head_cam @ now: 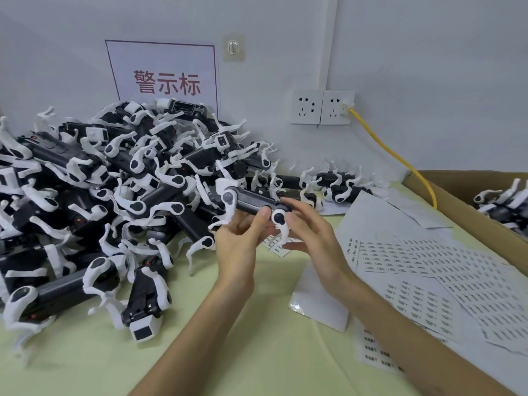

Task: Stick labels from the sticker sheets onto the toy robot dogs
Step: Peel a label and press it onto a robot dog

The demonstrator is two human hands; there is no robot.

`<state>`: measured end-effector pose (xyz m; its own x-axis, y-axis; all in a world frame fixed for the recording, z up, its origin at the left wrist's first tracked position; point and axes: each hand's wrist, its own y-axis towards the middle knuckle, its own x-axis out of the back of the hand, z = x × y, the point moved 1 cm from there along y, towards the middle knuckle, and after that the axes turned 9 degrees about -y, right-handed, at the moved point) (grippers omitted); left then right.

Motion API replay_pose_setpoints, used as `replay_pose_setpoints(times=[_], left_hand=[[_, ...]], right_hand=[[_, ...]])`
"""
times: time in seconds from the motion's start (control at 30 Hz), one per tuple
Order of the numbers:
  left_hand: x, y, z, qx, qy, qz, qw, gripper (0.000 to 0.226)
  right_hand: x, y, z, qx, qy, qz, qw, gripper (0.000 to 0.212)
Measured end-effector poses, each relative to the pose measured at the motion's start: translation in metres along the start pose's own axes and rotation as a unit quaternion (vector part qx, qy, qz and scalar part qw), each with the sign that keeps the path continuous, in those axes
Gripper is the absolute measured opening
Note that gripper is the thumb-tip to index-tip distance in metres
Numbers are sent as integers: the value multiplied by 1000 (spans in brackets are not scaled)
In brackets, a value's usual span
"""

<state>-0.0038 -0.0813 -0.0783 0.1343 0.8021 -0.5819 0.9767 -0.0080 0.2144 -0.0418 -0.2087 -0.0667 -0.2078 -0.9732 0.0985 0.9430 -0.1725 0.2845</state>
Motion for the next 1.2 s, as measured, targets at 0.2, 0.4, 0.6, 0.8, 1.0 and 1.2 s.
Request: replay_pose_setpoints(times=[0.2, 0.4, 0.6, 0.8, 1.0, 1.2], left_hand=[[0, -1, 1, -10, 27, 2, 1000, 21], [0, 1, 1, 4, 25, 17, 1000, 30], [2, 1, 4, 20, 106, 24, 994, 25], [-2, -2, 11, 49, 187, 91, 977, 18], [-2, -3, 10, 34, 204, 116, 971, 23], [-2, -2, 13, 33, 214, 119, 969, 23]], right_hand=[[-2, 2, -6, 2, 2, -10, 1000, 33], [2, 6, -7, -22, 22, -2, 1000, 35], [14, 9, 1, -50, -46, 23, 997, 32], [79, 31, 11, -217, -39, -30, 975, 43], [202, 23, 15, 15, 533, -165, 830, 67], [225, 10, 2, 87, 548, -307, 773, 59]])
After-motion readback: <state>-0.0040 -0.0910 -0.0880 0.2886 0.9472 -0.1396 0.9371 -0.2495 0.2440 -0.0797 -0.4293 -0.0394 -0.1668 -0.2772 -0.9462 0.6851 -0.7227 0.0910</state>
